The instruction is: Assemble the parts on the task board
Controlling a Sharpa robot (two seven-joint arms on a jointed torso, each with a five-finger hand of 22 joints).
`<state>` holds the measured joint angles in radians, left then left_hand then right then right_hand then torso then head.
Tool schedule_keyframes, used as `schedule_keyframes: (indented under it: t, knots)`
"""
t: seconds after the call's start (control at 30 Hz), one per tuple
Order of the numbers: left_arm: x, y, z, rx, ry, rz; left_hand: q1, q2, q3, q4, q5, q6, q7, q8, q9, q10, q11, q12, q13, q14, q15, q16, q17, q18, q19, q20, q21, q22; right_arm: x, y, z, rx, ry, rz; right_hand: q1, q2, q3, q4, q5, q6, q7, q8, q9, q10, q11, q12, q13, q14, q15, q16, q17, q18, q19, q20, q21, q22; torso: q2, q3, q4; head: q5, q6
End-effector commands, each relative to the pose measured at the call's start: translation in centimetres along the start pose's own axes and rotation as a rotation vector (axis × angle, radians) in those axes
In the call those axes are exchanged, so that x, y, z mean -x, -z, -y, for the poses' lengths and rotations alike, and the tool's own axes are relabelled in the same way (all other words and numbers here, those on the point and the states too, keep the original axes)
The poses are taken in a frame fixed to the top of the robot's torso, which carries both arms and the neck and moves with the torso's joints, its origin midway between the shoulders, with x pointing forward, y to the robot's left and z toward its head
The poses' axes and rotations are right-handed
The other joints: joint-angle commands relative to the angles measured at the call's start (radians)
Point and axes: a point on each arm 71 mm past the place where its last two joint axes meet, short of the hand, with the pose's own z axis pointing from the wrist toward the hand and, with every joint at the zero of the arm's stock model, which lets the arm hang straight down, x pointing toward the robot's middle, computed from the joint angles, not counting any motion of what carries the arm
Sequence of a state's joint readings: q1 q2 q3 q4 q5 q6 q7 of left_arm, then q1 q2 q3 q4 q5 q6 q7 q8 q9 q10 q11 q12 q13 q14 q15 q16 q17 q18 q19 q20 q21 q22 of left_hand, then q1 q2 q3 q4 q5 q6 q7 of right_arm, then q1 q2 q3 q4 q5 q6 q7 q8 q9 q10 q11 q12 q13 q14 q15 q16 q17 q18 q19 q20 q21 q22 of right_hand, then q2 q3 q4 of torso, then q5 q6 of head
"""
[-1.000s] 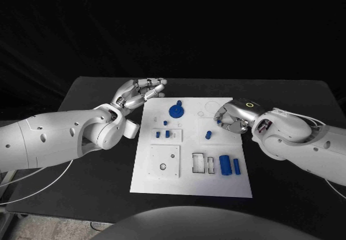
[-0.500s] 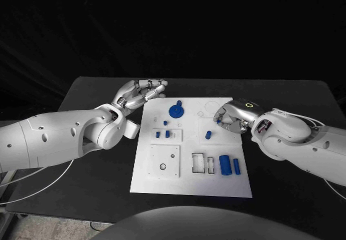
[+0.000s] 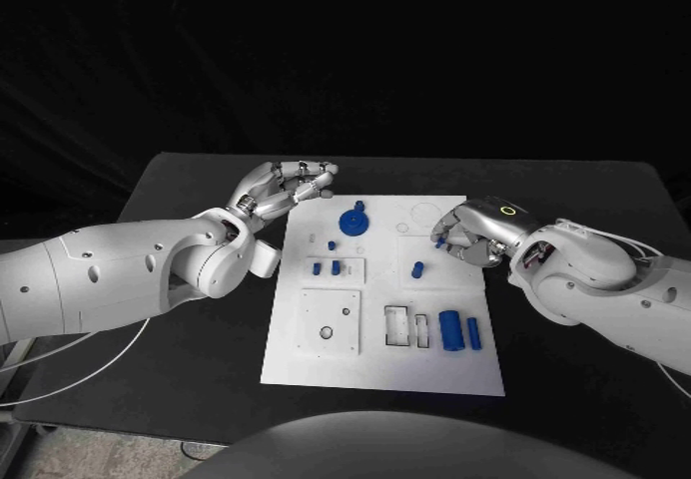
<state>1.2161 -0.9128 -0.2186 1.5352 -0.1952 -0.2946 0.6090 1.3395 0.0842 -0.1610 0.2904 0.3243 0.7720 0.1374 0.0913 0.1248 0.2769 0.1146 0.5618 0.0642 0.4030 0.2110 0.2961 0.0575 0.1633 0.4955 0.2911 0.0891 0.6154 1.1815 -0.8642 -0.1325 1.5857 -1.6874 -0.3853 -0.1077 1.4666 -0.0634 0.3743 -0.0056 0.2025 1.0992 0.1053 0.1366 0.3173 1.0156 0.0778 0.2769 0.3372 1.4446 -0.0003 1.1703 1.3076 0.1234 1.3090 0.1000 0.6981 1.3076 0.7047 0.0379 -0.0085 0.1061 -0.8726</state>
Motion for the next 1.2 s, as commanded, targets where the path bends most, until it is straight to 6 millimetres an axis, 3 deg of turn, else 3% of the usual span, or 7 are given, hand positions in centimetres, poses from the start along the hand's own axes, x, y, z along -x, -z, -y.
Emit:
schedule_keyframes:
  t: [0.03, 0.4, 0.57, 0.77, 0.93, 1.13, 1.2]
  knots:
    - [-0.3, -0.1, 0.0, -0.001, 0.015, -0.019, 0.012, -0.003, -0.006, 0.000, 0.009, -0.001, 0.006, 0.006, -0.001, 0.001, 0.006, 0.005, 0.000, 0.006, 0.000, 0.007, 0.001, -0.013, 0.007, -0.001, 0.005, -0.001, 1.0, 0.1, -0.3, 0.017, -0.016, 0.054, 0.005, -0.009, -0.004, -0.001, 0.004, -0.007, 0.005, -0.006, 0.000, 0.003, 0.001, 0.003, -0.002, -0.005, -0.001, -0.006, 0.007, 0.018, -0.002, -0.002, 0.001, 0.076, 0.000, -0.0002, 0.0003, 0.003, 0.000]
    - [-0.4, -0.1, -0.2, 0.009, 0.019, -0.025, 0.017, -0.001, -0.007, 0.000, 0.013, -0.001, 0.008, 0.006, -0.002, 0.001, 0.008, 0.005, -0.001, 0.005, 0.000, 0.007, 0.001, -0.013, 0.008, -0.001, 0.005, -0.003, 3.1, 0.6, -2.6, 0.085, -0.043, 0.111, 0.006, -0.009, -0.004, -0.003, 0.010, -0.023, 0.010, -0.017, -0.002, 0.005, 0.001, 0.007, -0.005, -0.004, -0.001, -0.004, 0.007, 0.017, -0.001, -0.002, 0.004, 0.077, 0.001, 0.0004, 0.0006, 0.003, 0.000]
    - [-0.5, -0.1, -0.3, 0.013, 0.021, -0.027, 0.017, 0.000, -0.007, 0.000, 0.013, -0.001, 0.009, 0.006, -0.002, 0.001, 0.009, 0.005, -0.001, 0.004, 0.000, 0.007, 0.001, -0.013, 0.008, -0.001, 0.005, -0.004, 2.7, 0.5, -4.8, 0.135, -0.059, 0.073, 0.006, -0.009, -0.003, -0.003, 0.010, -0.028, 0.013, -0.021, -0.004, 0.005, 0.001, 0.008, -0.006, -0.005, 0.000, -0.006, 0.005, 0.018, -0.003, -0.001, -0.002, 0.075, 0.000, 0.0004, 0.0006, 0.004, 0.000]
    - [-0.5, 0.0, -0.6, 0.017, 0.022, -0.025, 0.018, 0.001, -0.008, 0.001, 0.014, -0.001, 0.011, 0.007, -0.002, 0.001, 0.011, 0.006, -0.001, 0.003, -0.001, 0.006, 0.001, -0.013, 0.009, -0.001, 0.005, -0.004, 1.5, -0.3, -8.4, 0.217, -0.077, 0.014, 0.004, -0.009, -0.004, -0.002, 0.007, -0.035, 0.018, -0.027, -0.006, 0.006, 0.001, 0.011, -0.008, -0.008, 0.000, -0.014, 0.001, 0.020, -0.009, -0.001, -0.014, 0.073, 0.000, 0.0006, -0.0032, 0.016, 0.000]
    - [-0.9, 0.0, -0.7, 0.017, 0.025, -0.028, 0.020, 0.002, -0.009, 0.001, 0.014, -0.002, 0.012, 0.006, -0.003, -0.002, 0.012, 0.003, -0.001, -0.004, -0.002, 0.002, 0.000, -0.014, 0.008, -0.002, 0.004, -0.006, 0.7, -0.9, -11.0, 0.279, -0.082, -0.018, 0.004, -0.011, -0.004, -0.002, 0.006, -0.042, 0.021, -0.033, -0.010, 0.005, 0.001, 0.012, -0.010, -0.012, 0.001, -0.020, -0.003, 0.022, -0.013, -0.001, -0.024, 0.070, 0.001, 0.0011, 0.0075, 0.014, 0.000]
    - [-1.1, 0.0, -0.6, 0.011, 0.025, -0.028, 0.023, 0.004, -0.016, 0.001, 0.014, -0.008, 0.011, 0.004, -0.005, -0.011, 0.012, -0.002, -0.002, -0.017, -0.009, -0.005, -0.002, -0.015, 0.005, -0.002, 0.002, -0.010, -0.3, -1.7, -12.9, 0.321, -0.084, -0.041, 0.004, -0.012, -0.004, -0.003, 0.006, -0.044, 0.022, -0.036, -0.012, 0.003, 0.002, 0.012, -0.011, -0.014, 0.001, -0.024, -0.006, 0.022, -0.017, 0.000, -0.031, 0.069, 0.002, 0.0006, 0.0081, 0.020, 0.000]
    - [-1.2, -0.1, -0.6, 0.009, 0.025, -0.029, 0.024, 0.005, -0.019, 0.001, 0.014, -0.014, 0.007, 0.002, -0.007, -0.017, 0.010, -0.006, -0.002, -0.021, -0.010, -0.006, -0.002, -0.015, 0.004, -0.002, 0.001, -0.013, -0.7, -1.9, -13.3, 0.330, -0.086, -0.051, 0.005, -0.013, -0.004, -0.004, 0.005, -0.046, 0.023, -0.037, -0.012, 0.003, 0.002, 0.012, -0.012, -0.015, 0.001, -0.027, -0.007, 0.023, -0.018, 0.000, -0.033, 0.069, 0.002, 0.0003, 0.0110, 0.018, 0.000]
